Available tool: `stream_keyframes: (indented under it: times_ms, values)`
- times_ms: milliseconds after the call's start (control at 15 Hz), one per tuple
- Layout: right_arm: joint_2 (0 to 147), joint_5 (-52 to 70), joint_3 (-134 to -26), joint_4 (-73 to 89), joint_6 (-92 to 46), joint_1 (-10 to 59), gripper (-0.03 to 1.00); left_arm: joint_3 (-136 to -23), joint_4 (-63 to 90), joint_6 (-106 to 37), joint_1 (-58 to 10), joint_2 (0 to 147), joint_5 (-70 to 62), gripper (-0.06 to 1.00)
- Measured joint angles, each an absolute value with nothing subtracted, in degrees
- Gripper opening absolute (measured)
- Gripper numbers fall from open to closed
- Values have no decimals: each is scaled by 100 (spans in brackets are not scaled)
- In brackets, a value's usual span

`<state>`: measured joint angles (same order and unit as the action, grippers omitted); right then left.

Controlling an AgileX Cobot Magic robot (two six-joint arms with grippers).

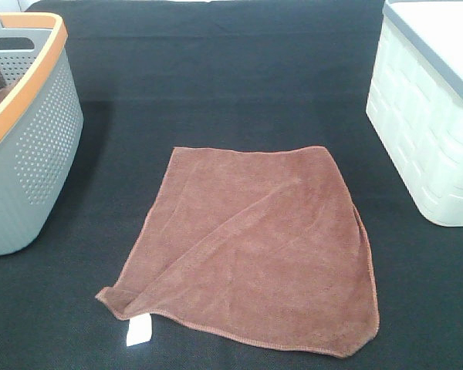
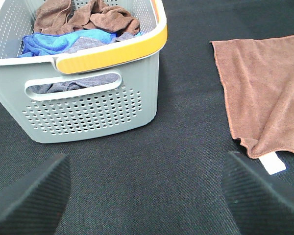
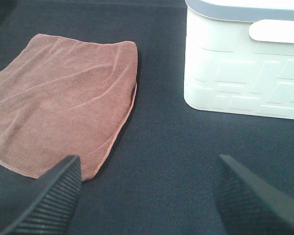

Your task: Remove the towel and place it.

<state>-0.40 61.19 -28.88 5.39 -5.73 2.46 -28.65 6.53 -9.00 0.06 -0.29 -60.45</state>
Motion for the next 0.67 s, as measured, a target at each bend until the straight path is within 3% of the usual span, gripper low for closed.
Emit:
stream_keyframes:
  times_ms: [667]
  values:
    - [-40,6119,-2888,539,-573,246,71,-2865,653,-900,6,-29,-6045,80]
